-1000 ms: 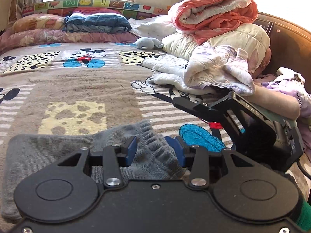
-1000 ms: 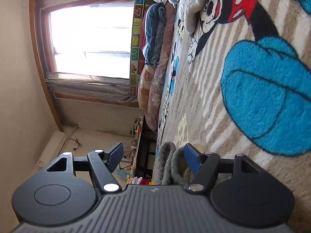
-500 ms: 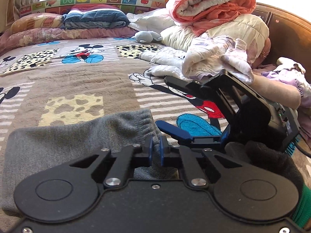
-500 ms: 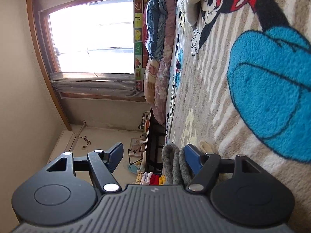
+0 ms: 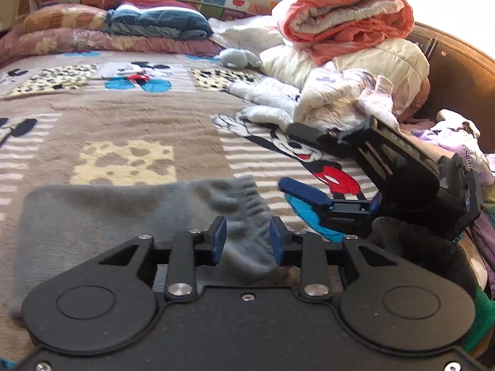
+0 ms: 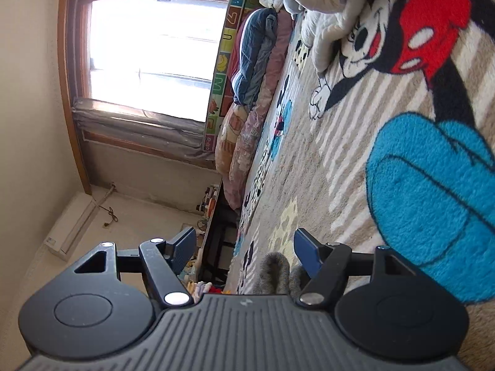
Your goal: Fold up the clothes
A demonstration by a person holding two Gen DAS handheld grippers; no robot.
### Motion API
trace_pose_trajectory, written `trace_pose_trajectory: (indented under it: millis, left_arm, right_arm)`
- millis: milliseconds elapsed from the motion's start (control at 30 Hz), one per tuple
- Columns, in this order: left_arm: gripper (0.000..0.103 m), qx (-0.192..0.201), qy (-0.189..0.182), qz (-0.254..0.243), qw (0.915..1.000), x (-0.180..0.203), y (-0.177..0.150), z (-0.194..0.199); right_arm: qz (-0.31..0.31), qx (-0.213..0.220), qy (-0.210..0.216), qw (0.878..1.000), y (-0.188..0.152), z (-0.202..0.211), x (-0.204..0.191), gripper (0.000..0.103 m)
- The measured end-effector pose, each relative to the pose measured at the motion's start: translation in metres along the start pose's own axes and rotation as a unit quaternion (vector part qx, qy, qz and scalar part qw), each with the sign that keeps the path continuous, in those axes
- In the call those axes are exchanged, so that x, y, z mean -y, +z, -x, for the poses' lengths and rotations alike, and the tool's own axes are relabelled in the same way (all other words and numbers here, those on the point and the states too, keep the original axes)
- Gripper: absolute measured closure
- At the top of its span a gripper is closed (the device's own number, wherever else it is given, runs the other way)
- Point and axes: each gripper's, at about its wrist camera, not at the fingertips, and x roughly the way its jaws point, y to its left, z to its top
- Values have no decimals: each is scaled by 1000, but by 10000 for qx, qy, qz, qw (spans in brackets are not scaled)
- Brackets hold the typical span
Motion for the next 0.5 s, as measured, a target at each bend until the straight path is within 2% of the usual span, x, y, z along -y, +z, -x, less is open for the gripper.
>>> trace_pose_trajectory:
  millis: [67,133,200,300,333,367,400,433,467,500]
  left_arm:
    - [74,376,471,-76,9982,-21,0,26]
    - [74,695,1020,-256,9920,-45,-2,45]
    - [74,768,1229,-363,9888,-63,-5,51]
    - [74,733,1230,-633,9877,-74,-16,47]
    - [74,553,1255,-763,9876,-75,-22,38]
    - [74,366,1282,-894,9870,-77,-28,29]
    - [73,100,1458,-1219,9817,-76,-35,17]
    - [72,100,1532,-1436,9776,-78,-42,11]
    - [72,115,1600,-1647,9732,-80,-48,6]
    - [71,89,1559,-1476,9766,-84,-46,7]
  right_arm:
    - [749,-31,-128,9971,-4,-1,-21,33]
    - [1577,-138,-182,9872,-15,-6,-45,33]
    - [2361,-375,-239,9707,-29,-17,-67,34]
    - [3322,-914,-882,9346,-52,-33,-78,42]
    - [3634,-1096,-1115,9184,-60,-38,-81,47]
    - [3776,-1175,-1321,9089,-63,-39,-80,52]
    - [3839,-1203,-1515,9029,-64,-38,-76,68]
    - [3804,-1200,-1599,9029,-62,-36,-72,86]
    - [3724,-1181,-1632,9059,-60,-33,-68,94]
    - [3643,-1162,-1665,9089,-57,-30,-64,99]
